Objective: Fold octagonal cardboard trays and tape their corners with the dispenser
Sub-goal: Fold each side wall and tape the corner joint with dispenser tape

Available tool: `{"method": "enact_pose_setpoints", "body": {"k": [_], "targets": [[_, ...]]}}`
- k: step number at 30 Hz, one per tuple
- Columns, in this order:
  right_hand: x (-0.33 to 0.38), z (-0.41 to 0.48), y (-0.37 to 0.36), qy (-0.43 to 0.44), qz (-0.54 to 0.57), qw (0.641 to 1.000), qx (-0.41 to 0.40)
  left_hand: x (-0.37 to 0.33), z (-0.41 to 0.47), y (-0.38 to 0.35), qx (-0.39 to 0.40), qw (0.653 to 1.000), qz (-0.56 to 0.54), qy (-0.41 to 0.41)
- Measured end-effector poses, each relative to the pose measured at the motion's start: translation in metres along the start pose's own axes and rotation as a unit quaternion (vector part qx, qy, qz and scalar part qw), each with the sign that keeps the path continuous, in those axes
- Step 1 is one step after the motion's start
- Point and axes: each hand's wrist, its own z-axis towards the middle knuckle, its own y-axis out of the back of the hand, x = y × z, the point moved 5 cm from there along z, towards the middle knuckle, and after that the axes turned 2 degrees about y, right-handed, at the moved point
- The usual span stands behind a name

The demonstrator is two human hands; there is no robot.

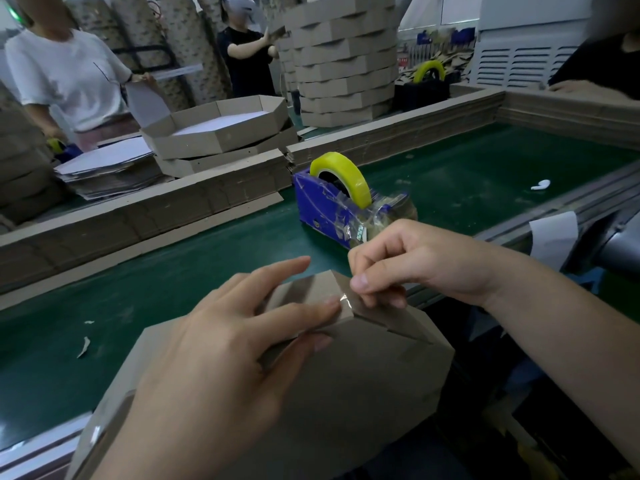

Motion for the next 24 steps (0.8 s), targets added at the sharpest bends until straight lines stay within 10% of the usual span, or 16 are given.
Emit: {"method": "enact_pose_setpoints", "body": {"k": [19,24], "targets": [[-0.012,0.001,0.002,-0.117,-0.088,0.989,0.025,0.007,0.001,-0.006,0.007,1.0,-0.014,0.016],[-0.025,-0.004,0.013,-0.197,-0.256,0.946,0.002,0.012,-0.002,-0.004,-0.005,0.999,-0.027,0.019]]}}
